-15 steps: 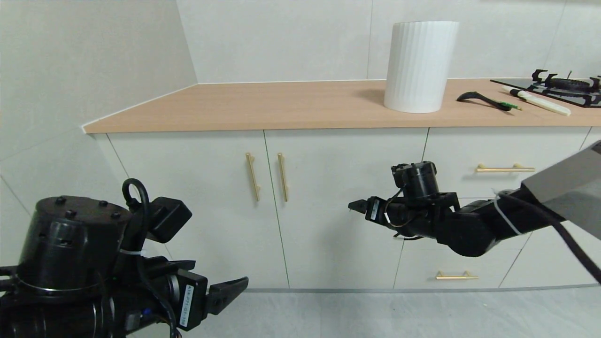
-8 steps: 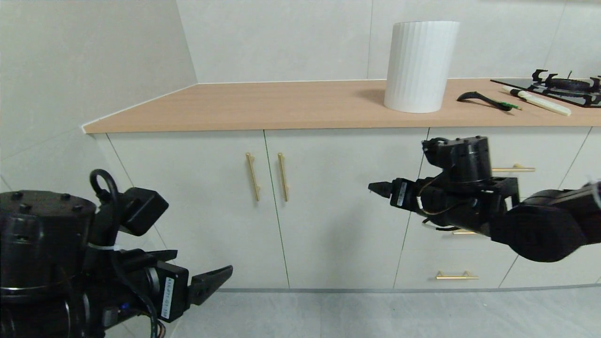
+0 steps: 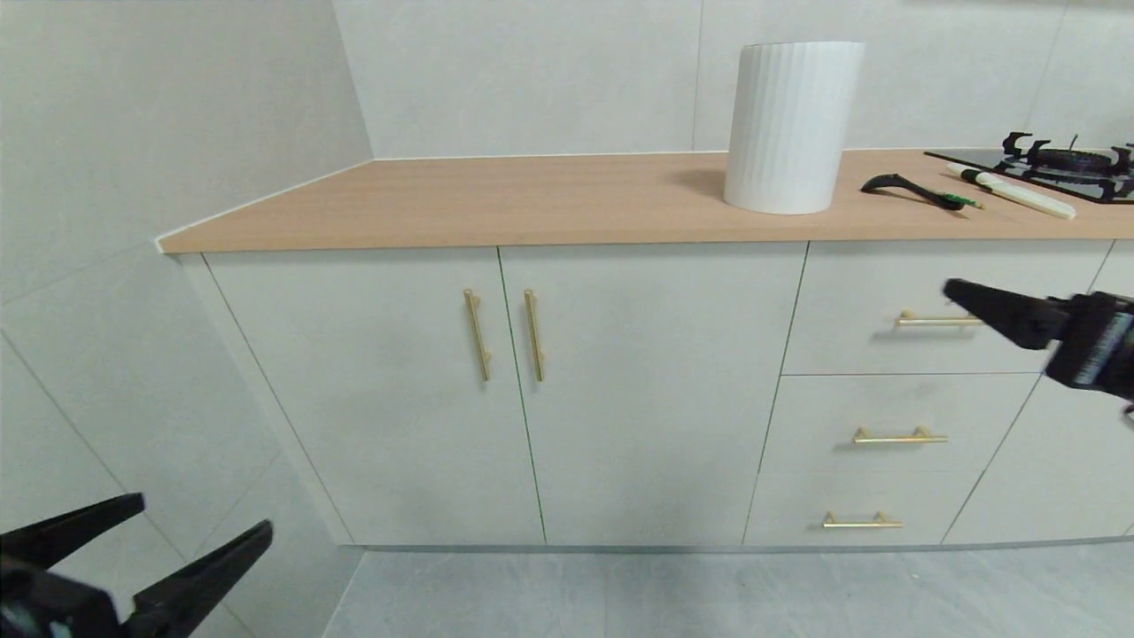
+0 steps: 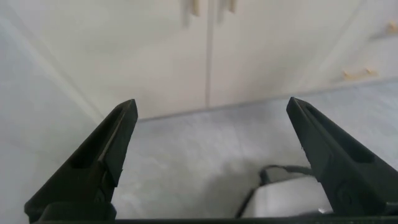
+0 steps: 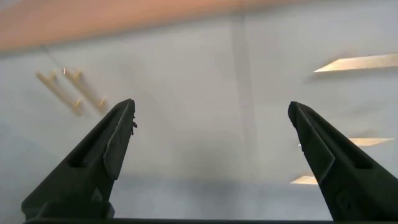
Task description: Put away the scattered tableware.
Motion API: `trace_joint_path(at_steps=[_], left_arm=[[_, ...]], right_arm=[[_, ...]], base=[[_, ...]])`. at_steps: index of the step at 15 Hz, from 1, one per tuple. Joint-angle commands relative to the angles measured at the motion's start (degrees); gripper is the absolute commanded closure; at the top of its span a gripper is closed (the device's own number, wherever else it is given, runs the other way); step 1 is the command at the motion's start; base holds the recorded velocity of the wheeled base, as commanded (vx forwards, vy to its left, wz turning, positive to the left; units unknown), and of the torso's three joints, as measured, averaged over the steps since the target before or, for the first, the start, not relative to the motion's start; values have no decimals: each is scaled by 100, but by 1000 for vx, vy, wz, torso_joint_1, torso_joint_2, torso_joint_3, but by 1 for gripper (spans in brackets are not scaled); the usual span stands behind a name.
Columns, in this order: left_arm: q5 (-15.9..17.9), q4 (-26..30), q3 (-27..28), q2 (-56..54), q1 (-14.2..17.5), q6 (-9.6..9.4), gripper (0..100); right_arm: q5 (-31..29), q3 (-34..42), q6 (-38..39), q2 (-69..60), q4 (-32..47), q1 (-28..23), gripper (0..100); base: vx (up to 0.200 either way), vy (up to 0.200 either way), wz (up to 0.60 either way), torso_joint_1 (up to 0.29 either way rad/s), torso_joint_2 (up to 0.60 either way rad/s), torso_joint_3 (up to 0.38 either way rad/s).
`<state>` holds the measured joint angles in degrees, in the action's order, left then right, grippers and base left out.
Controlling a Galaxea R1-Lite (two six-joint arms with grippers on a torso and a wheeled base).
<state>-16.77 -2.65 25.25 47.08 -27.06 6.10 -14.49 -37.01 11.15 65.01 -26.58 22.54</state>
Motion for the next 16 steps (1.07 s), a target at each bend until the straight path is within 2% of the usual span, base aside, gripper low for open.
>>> trace_joint_path(at_steps=[1, 2, 3, 5, 6, 7, 8, 9, 11, 12, 13, 14, 16], left_arm=[[-45, 212, -749, -1939, 553, -328, 0], [-45, 730, -697, -2827, 896, -434, 0], [-28, 924, -670, -3214, 1124, -451, 0], [-19, 1179, -688, -3829, 1309, -636, 0], [-36, 1407, -732, -4154, 1537, -864, 0], [-72, 1398, -793, -4146, 1669, -900, 0], [-72, 1381, -802, -4146, 1783, -900, 0], [-72, 1328, -820, -4146, 2047, -970, 0], [-63, 1258, -881, -4198, 2346, -1067, 0], [34, 1266, -934, -4479, 2618, -1163, 0], [271, 1275, -1118, -4708, 2706, -1436, 0], [166, 1152, -1259, -4699, 2706, -1409, 0], [166, 933, -1532, -4699, 2706, -1401, 0]], right_arm=[[-62, 1108, -1045, -2687, 293, -707, 0], [-45, 1161, -1282, -3750, 1093, -1155, 0], [-36, 1117, -1353, -4295, 1629, -1322, 0], [-53, 1064, -1529, -5130, 2429, -1595, 0], [-1, 1073, -1555, -5640, 2895, -1885, 0], [-1, 1126, -1564, -5877, 3167, -2087, 0], [17, 1187, -1564, -6018, 3282, -2210, 0], [70, 1416, -1555, -6308, 3369, -2360, 0], [52, 1592, -1546, -6492, 3361, -2316, 0], [52, 1706, -1529, -6492, 3361, -2307, 0], [105, 1882, -1537, -6501, 3352, -2298, 0], [254, 1952, -1511, -6501, 3361, -2298, 0], [509, 2312, -1502, -6501, 3352, -2298, 0]], base=[[0, 0, 0, 0, 0, 0], [0, 0, 0, 0, 0, 0], [0, 0, 0, 0, 0, 0], [0, 0, 0, 0, 0, 0], [0, 0, 0, 0, 0, 0], [0, 0, 0, 0, 0, 0], [0, 0, 0, 0, 0, 0], [0, 0, 0, 0, 0, 0], [0, 0, 0, 0, 0, 0], [0, 0, 0, 0, 0, 0], [0, 0, 0, 0, 0, 0], [0, 0, 0, 0, 0, 0], [0, 0, 0, 0, 0, 0]])
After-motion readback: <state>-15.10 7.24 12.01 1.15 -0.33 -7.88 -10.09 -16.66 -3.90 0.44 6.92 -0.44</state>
